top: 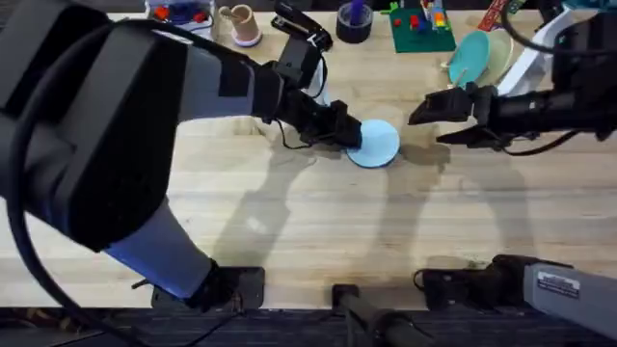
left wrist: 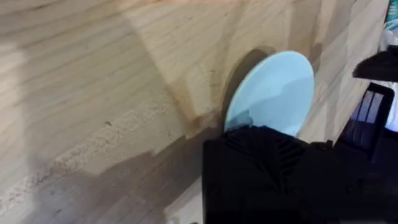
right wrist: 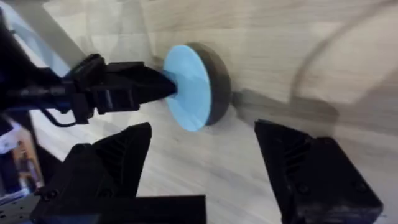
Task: Pick up the plates from the table one by one and place each into a slot on the dish rack.
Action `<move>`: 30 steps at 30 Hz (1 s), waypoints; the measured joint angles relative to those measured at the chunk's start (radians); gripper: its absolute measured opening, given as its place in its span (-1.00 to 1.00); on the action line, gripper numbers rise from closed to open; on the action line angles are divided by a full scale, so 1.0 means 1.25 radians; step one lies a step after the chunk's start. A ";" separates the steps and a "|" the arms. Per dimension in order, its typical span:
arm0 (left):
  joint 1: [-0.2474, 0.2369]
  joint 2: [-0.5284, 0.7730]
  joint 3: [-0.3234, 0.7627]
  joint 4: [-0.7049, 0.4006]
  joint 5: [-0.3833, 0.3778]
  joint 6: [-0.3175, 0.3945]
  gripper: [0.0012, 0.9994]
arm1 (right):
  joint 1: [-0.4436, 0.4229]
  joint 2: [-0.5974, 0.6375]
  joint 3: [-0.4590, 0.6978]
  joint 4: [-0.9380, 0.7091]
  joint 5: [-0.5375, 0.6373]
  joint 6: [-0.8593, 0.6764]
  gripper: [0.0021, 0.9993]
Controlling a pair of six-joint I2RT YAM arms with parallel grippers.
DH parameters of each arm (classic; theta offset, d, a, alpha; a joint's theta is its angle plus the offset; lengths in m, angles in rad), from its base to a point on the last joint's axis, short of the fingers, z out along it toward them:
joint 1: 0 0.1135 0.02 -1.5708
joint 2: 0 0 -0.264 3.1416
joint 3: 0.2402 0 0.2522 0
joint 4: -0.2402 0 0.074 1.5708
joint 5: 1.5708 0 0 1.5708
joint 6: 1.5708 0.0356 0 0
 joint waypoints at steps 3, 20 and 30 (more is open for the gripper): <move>0.000 0.000 0.000 0.000 0.000 0.000 -0.92 | 0.000 0.018 -0.021 0.039 -0.035 0.007 0.99; 0.000 0.000 0.000 0.000 0.000 0.000 -0.92 | 0.074 0.206 -0.030 0.203 -0.093 0.054 0.99; 0.000 0.000 0.000 0.000 0.001 0.000 -0.92 | 0.096 0.213 -0.029 0.246 -0.079 0.135 0.98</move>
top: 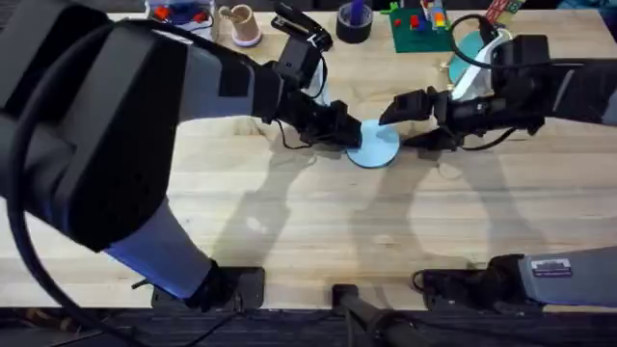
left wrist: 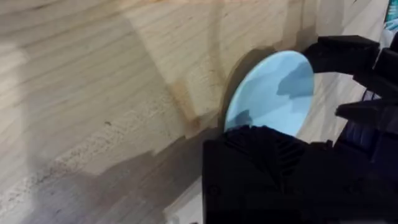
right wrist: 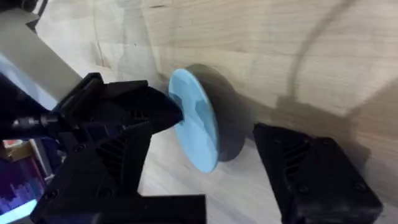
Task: Pick up the plates from the table one by one and place each into a slot on the dish rack.
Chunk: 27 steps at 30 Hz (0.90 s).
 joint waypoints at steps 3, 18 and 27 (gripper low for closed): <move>0.000 0.000 0.000 0.000 0.000 0.000 -0.92 | 0.015 0.000 0.003 0.004 0.017 0.007 0.92; 0.000 0.000 0.000 0.000 0.000 0.000 -0.92 | 0.049 0.020 0.003 0.025 0.023 0.025 0.49; 0.003 0.000 0.000 -0.002 0.004 0.000 -0.92 | 0.071 0.038 -0.002 -0.001 0.007 0.031 -0.72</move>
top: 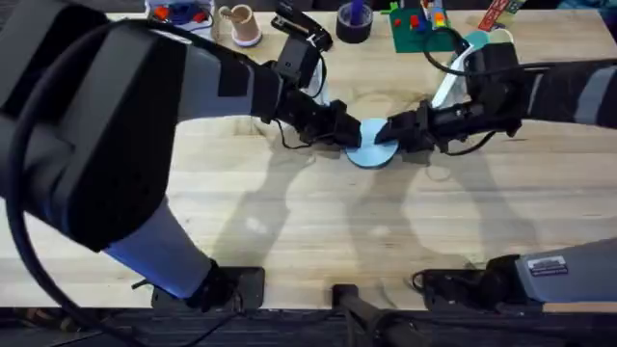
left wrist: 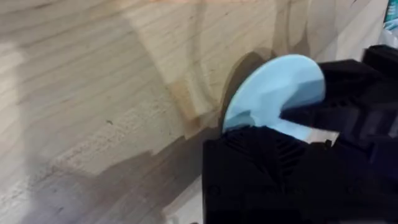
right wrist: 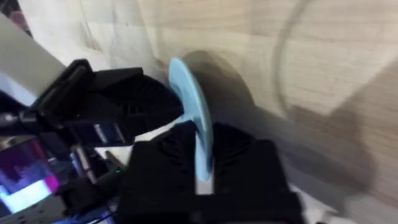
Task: Pick up the plates from the table one by one and place each into a slot on the dish rack.
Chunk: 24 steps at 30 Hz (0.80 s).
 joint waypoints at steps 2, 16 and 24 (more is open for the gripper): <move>0.005 0.000 0.000 -0.001 0.006 0.000 -0.92 | -0.005 -0.002 0.000 0.001 -0.025 0.002 -0.91; 0.010 0.000 0.000 -0.007 0.013 0.000 -0.92 | -0.006 -0.005 0.000 -0.004 -0.037 0.000 -0.94; 0.014 -0.044 -0.003 -0.078 -0.031 0.028 -0.92 | -0.002 -0.105 0.000 -0.091 0.027 -0.007 -0.94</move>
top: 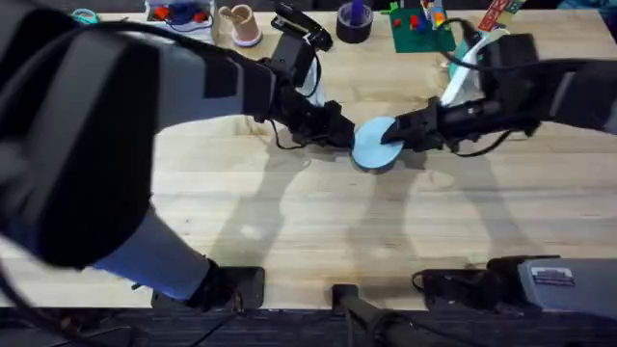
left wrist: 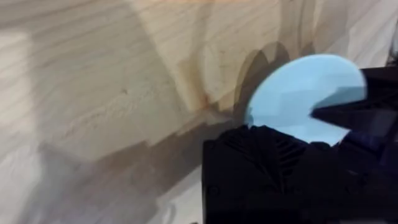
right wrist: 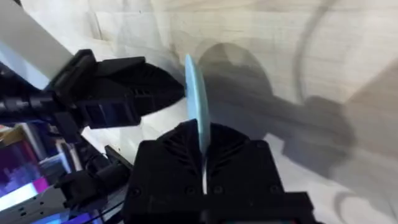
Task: Pick up the plates from the table one by one and place each into a slot on the dish rack.
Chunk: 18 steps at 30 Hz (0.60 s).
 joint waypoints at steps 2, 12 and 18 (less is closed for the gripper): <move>0.001 -0.035 -0.002 -0.025 -0.024 0.011 -0.92 | -0.007 -0.042 0.000 -0.030 0.014 -0.006 -0.94; 0.003 -0.253 -0.002 -0.161 -0.122 0.090 -0.93 | -0.018 -0.210 0.092 -0.270 0.163 -0.084 -0.94; 0.003 -0.312 0.056 -0.329 -0.209 0.157 -0.93 | -0.018 -0.255 0.240 -0.453 0.306 -0.163 -0.94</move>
